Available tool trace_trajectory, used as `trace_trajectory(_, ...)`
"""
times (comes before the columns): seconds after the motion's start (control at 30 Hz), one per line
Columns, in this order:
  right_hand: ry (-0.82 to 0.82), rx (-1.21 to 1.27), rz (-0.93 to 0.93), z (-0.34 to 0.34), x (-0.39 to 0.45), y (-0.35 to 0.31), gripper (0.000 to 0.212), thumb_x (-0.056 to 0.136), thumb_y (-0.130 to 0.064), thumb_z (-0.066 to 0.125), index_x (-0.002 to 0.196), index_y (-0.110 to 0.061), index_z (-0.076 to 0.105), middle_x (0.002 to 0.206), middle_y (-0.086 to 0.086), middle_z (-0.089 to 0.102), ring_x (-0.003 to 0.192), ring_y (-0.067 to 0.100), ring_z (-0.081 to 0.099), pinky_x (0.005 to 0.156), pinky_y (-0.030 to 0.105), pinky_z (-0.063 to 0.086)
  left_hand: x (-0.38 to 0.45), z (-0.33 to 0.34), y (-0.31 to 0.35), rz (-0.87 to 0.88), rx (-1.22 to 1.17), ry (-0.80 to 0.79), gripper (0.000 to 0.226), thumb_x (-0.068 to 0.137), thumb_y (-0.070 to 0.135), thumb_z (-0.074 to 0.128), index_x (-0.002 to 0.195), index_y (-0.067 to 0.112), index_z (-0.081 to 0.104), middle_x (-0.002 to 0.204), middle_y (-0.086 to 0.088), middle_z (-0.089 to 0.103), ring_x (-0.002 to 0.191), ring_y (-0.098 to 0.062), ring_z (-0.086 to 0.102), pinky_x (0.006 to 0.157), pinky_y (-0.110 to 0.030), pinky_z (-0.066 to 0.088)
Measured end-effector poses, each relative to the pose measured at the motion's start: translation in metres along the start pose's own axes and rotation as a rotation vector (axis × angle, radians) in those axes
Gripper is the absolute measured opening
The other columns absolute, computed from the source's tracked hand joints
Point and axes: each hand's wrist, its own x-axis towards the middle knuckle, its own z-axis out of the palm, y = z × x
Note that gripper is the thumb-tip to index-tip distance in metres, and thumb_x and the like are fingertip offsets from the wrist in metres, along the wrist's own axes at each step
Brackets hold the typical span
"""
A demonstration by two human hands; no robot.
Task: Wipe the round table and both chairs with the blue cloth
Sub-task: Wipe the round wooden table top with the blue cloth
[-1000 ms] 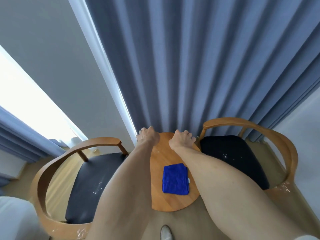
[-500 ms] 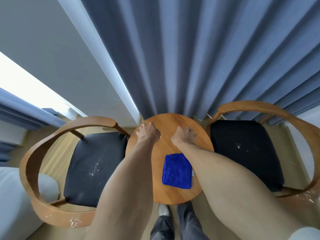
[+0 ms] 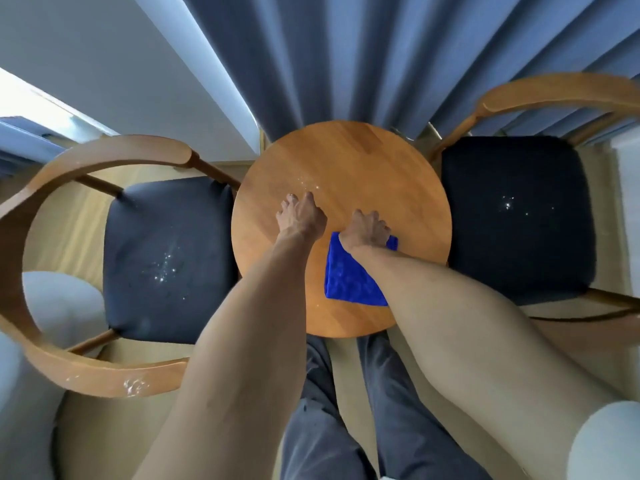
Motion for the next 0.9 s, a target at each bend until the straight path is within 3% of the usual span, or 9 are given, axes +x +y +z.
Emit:
trace_trajectory(0.1,-0.045,-0.038,0.071,0.05,0.015,0.013,0.04,0.095,-0.032,0.052,0.132,-0.016,0.053,0.14,0.02,0.045,0.122,0.04,0.048,0.1,0.048,0.042,0.016,0.041,-0.022,0.001,0.017,-0.007,0.042,0.094,0.022,0.043,0.135,0.012,0.048,0.14,-0.022,0.041,0.127,-0.037,0.04,0.102,-0.051,0.039)
trace_trajectory(0.2,-0.03,-0.05,0.08,0.108,0.024,0.029,0.062,0.098,-0.043,0.045,0.153,-0.019,0.028,0.16,0.025,0.012,0.146,0.044,0.017,0.112,0.053,0.028,0.031,0.081,-0.039,0.012,0.041,0.009,0.044,0.095,0.021,0.043,0.138,0.013,0.042,0.154,-0.026,0.024,0.14,-0.04,0.026,0.108,-0.051,0.033)
trace_trajectory(0.27,0.093,-0.06,0.033,0.139,0.023,0.036,0.069,0.099,-0.048,0.041,0.157,-0.019,0.016,0.162,0.026,0.002,0.15,0.042,0.002,0.115,0.054,0.024,0.037,0.097,-0.049,0.017,0.044,0.043,0.047,0.095,0.019,0.042,0.142,0.013,0.037,0.158,-0.027,0.012,0.146,-0.04,0.014,0.112,-0.05,0.027)
trace_trajectory(0.4,0.35,-0.035,-0.023,0.188,0.028,0.044,0.067,0.1,-0.045,0.035,0.157,-0.015,0.019,0.161,0.028,0.009,0.15,0.043,0.006,0.115,0.055,0.023,0.051,0.131,-0.067,0.069,0.029,0.089,0.053,0.097,0.019,0.04,0.148,0.015,0.027,0.16,-0.026,-0.001,0.149,-0.041,0.001,0.114,-0.049,0.02)
trace_trajectory(0.53,0.506,-0.03,-0.043,0.207,0.039,0.048,0.063,0.102,-0.044,0.031,0.157,-0.015,0.021,0.161,0.026,0.012,0.151,0.041,0.008,0.117,0.054,0.019,0.059,0.145,-0.079,0.159,0.047,0.145,0.058,0.097,0.022,0.039,0.151,0.016,0.022,0.161,-0.026,-0.003,0.149,-0.041,-0.001,0.115,-0.05,0.018)
trace_trajectory(0.73,0.578,-0.015,-0.015,0.209,0.047,0.041,0.062,0.101,-0.042,0.031,0.156,-0.015,0.025,0.161,0.026,0.015,0.151,0.04,0.01,0.118,0.052,0.015,0.074,0.151,-0.081,0.219,0.11,0.174,0.06,0.096,0.028,0.038,0.152,0.017,0.021,0.161,-0.025,-0.001,0.149,-0.042,0.001,0.116,-0.051,0.016)
trace_trajectory(0.9,0.608,0.048,-0.028,0.169,0.097,0.017,0.062,0.097,-0.042,0.035,0.153,-0.017,0.034,0.16,0.025,0.021,0.15,0.039,0.016,0.117,0.051,0.019,0.08,0.156,-0.08,0.239,0.122,0.191,0.059,0.095,0.028,0.036,0.151,0.018,0.021,0.161,-0.025,-0.001,0.149,-0.041,0.001,0.116,-0.051,0.016)
